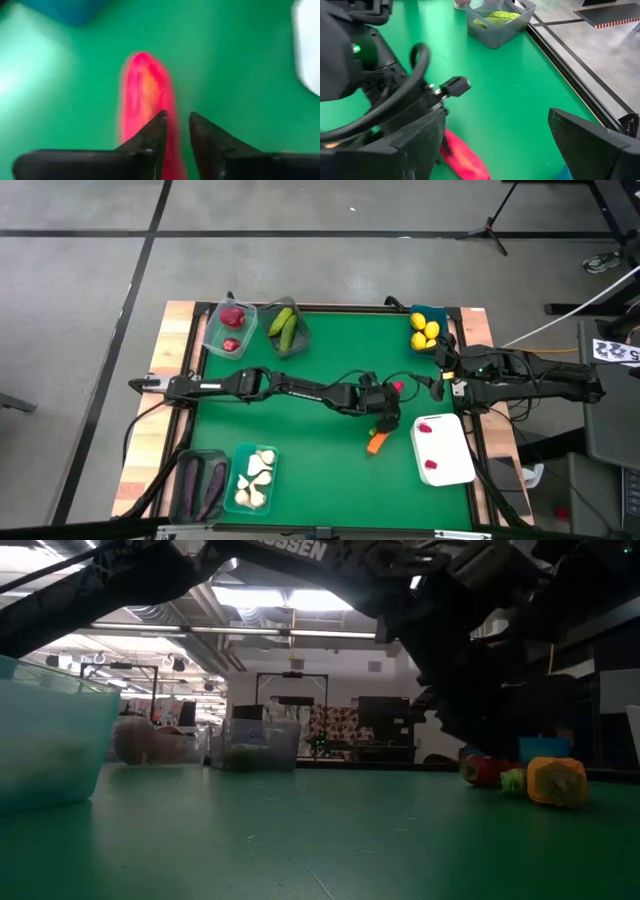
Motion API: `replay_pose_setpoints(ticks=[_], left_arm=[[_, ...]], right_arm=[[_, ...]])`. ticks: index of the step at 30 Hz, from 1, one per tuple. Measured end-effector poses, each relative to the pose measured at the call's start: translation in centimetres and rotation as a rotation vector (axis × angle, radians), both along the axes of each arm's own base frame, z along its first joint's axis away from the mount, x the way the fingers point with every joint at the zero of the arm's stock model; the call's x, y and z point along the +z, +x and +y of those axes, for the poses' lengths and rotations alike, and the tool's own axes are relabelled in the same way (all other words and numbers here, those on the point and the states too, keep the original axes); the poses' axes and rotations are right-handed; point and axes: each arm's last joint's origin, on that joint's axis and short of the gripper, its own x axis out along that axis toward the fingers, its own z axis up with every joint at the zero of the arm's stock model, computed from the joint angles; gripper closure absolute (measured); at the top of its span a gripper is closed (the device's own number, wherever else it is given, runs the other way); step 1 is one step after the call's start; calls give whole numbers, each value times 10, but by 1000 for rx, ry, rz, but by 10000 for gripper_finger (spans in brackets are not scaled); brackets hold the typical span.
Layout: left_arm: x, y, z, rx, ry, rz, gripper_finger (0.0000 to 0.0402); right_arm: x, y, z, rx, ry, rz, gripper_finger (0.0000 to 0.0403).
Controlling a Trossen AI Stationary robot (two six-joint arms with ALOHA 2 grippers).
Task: Sort produce into baskets
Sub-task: Put the red chili pepper into the white bin
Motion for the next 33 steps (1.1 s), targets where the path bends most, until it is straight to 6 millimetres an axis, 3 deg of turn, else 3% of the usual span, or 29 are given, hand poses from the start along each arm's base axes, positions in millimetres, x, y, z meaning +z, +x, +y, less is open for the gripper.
replay_pose_setpoints(ticks=[8, 14, 18, 25, 28, 33], left_arm=[[4, -4, -1, -14, 17, 69, 390], [7, -5, 2, -22, 35, 84, 392], [31, -7, -4, -132, 132, 98, 357], [82, -15, -15, -221, 265, 57, 258], [82, -16, -5, -206, 285, 83, 210], [56, -14, 19, -251, 242, 165, 152]], right_arm=[[0, -1, 0, 0, 0, -4, 52], [2, -5, 0, 0, -1, -27, 52], [4, -10, 0, -12, -8, -54, 52], [8, -18, 0, -25, -16, -101, 52], [8, -20, 0, -26, -15, -111, 52], [9, -21, 0, -25, -17, -117, 52]])
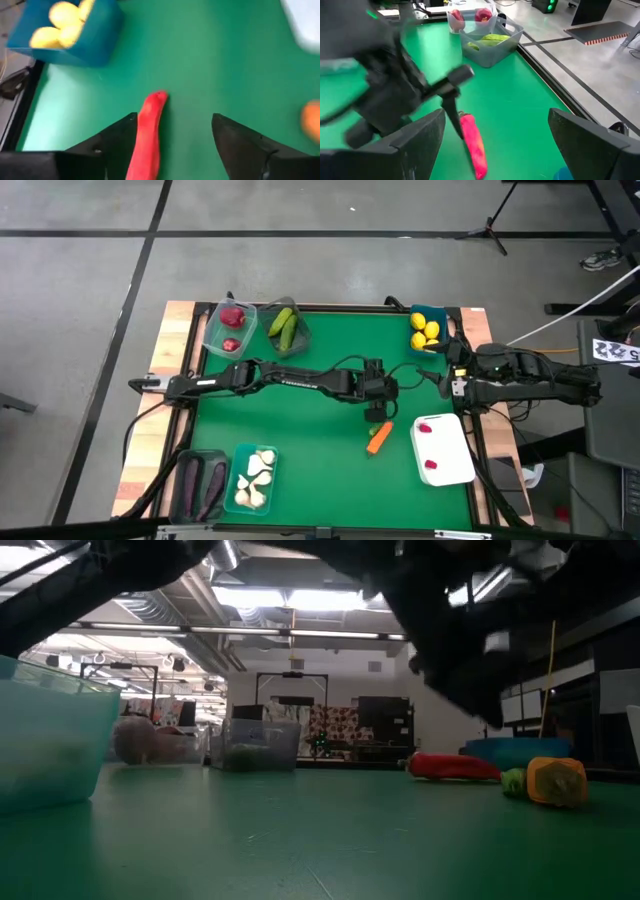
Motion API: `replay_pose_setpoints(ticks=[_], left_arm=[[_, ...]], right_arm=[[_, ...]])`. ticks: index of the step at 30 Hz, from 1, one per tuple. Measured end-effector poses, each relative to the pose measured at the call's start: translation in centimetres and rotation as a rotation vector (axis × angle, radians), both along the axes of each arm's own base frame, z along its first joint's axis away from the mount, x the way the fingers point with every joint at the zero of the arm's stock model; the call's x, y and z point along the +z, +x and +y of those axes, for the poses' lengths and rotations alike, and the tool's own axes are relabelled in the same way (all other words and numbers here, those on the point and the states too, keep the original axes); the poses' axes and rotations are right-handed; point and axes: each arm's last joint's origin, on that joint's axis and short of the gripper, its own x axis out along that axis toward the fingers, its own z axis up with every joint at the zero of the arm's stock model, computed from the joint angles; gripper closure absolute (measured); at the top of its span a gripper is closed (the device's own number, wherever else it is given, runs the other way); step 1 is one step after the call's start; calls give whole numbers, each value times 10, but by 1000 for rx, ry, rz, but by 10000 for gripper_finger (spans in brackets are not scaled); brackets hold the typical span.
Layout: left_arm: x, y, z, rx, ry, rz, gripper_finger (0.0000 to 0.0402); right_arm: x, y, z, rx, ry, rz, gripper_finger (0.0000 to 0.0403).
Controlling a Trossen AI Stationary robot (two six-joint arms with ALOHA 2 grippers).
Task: Sort produce into baskets
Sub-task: Put the red chili pepper into the white bin
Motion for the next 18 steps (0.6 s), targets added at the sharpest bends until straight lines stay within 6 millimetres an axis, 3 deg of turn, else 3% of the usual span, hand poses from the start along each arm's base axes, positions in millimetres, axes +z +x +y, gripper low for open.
replay_pose_setpoints(ticks=[4, 12, 18], left_arm=[[-8, 0, 22, -76, 5, 51, 134], [-12, -4, 74, -129, -215, 38, 135], [-19, -6, 84, -97, -287, 41, 136]], right_arm=[[0, 0, 0, 1, 0, 5, 52], [-1, 0, 0, 1, 0, 10, 52], [-1, 0, 0, 0, 0, 12, 52]])
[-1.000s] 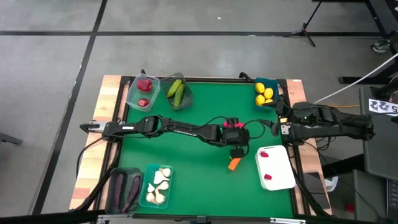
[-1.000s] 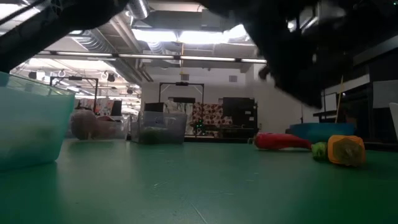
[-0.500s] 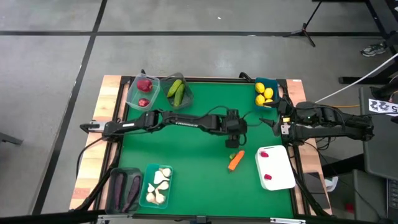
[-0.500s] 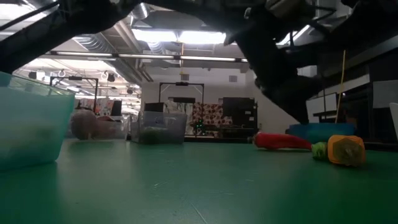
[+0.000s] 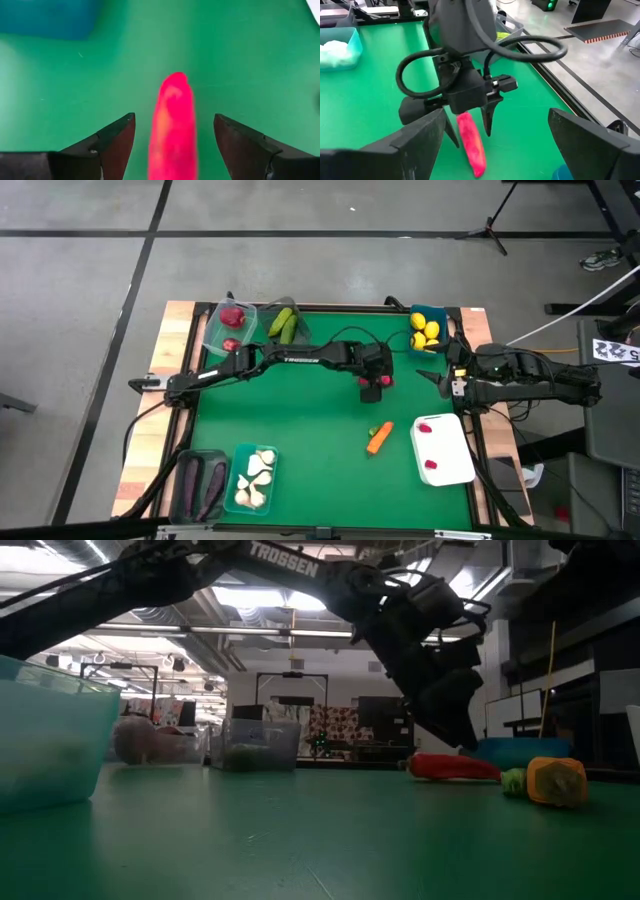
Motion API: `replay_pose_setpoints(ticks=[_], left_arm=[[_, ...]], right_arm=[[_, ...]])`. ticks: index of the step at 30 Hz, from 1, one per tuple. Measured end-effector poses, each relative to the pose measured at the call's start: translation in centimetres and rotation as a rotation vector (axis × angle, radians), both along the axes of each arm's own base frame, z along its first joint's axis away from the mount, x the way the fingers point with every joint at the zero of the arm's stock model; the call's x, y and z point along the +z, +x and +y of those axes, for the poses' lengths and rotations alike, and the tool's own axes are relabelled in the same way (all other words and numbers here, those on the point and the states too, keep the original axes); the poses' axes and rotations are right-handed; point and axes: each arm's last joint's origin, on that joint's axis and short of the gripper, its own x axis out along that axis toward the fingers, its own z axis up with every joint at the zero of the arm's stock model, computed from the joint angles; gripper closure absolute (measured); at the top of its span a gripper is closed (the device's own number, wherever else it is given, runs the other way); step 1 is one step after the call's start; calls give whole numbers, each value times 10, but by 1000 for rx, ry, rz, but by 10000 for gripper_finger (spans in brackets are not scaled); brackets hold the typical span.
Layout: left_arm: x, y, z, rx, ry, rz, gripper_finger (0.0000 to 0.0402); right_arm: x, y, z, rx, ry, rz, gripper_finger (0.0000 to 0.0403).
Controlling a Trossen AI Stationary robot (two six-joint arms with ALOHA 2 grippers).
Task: Sort produce into baskets
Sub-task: Put the red chili pepper into the white bin
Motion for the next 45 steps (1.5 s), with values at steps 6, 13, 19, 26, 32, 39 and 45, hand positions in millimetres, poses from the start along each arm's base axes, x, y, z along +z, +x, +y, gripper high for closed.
replay_pose_setpoints(ticks=[6, 13, 19, 26, 32, 39, 45], left_arm=[[-20, 5, -23, -53, 25, 39, 136], [-28, 6, -24, -4, 5, 48, 137], [-36, 2, -13, 80, 46, 99, 137], [-36, 1, -6, 122, 27, 97, 138], [-37, 0, -8, 133, 17, 102, 184], [-34, 0, -8, 157, -1, 96, 289], [-25, 0, -16, 177, -14, 77, 313]], right_arm=[[0, 0, 0, 0, -2, 0, 52], [0, 0, 0, 0, -1, 0, 52], [0, 0, 0, 0, 0, 0, 52], [0, 0, 0, -3, 5, 1, 52], [0, 0, 0, -4, 7, 0, 52], [0, 0, 0, -4, 7, 0, 52], [0, 0, 0, -4, 7, 0, 52]])
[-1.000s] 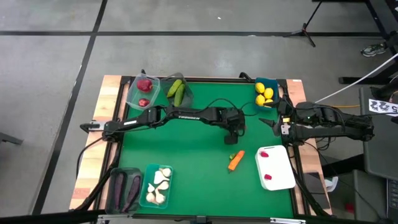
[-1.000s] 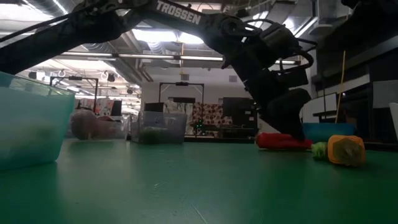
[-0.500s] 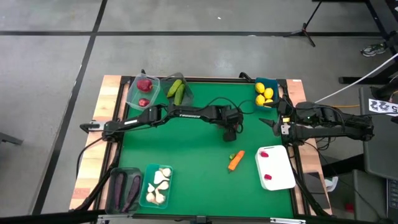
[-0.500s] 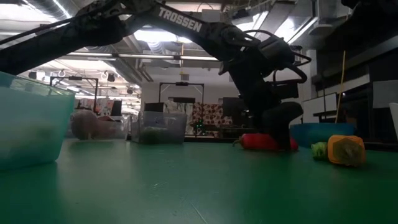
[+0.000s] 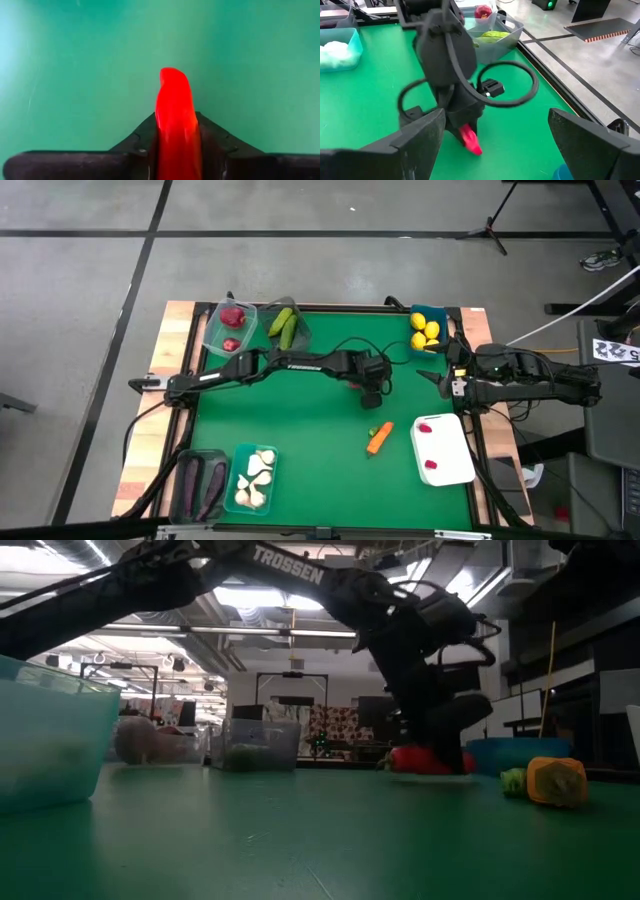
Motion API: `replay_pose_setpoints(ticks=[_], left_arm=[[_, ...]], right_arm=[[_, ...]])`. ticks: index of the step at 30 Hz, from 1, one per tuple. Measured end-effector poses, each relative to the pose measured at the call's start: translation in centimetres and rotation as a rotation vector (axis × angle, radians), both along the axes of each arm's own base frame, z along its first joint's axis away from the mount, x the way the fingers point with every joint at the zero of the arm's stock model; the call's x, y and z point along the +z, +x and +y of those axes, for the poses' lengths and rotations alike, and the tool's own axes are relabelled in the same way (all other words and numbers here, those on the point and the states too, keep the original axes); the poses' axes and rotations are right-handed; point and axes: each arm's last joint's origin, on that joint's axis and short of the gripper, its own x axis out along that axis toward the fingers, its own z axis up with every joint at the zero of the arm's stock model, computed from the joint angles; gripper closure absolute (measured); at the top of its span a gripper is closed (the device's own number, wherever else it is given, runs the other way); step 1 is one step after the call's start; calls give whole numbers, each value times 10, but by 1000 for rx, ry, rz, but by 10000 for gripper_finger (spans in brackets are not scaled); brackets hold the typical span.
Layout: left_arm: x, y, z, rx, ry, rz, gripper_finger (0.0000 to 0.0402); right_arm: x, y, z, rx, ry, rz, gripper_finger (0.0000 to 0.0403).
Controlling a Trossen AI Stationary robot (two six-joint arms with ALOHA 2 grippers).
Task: Sort produce into baskets
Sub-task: Put the red chili pepper into the white bin
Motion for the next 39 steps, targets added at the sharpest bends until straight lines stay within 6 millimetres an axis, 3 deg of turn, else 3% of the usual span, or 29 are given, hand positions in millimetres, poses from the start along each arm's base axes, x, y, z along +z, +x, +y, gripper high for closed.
replay_pose_setpoints(ticks=[6, 13, 26, 31, 39], left_arm=[[26, 3, -25, -40, -1, -63, 291], [51, 6, -60, -107, 0, -152, 307], [109, 33, -106, -301, 7, -841, 301], [100, 41, -116, -351, -6, -1108, 301], [46, 48, -134, -404, 14, -1355, 302]], right_arm=[[4, -1, -3, -122, -37, -26, 52], [27, -15, -10, -402, -150, -92, 52], [71, -49, -10, -413, -144, -139, 52], [89, -61, -9, -416, -131, -207, 52], [96, -65, -7, -349, -83, -245, 52]])
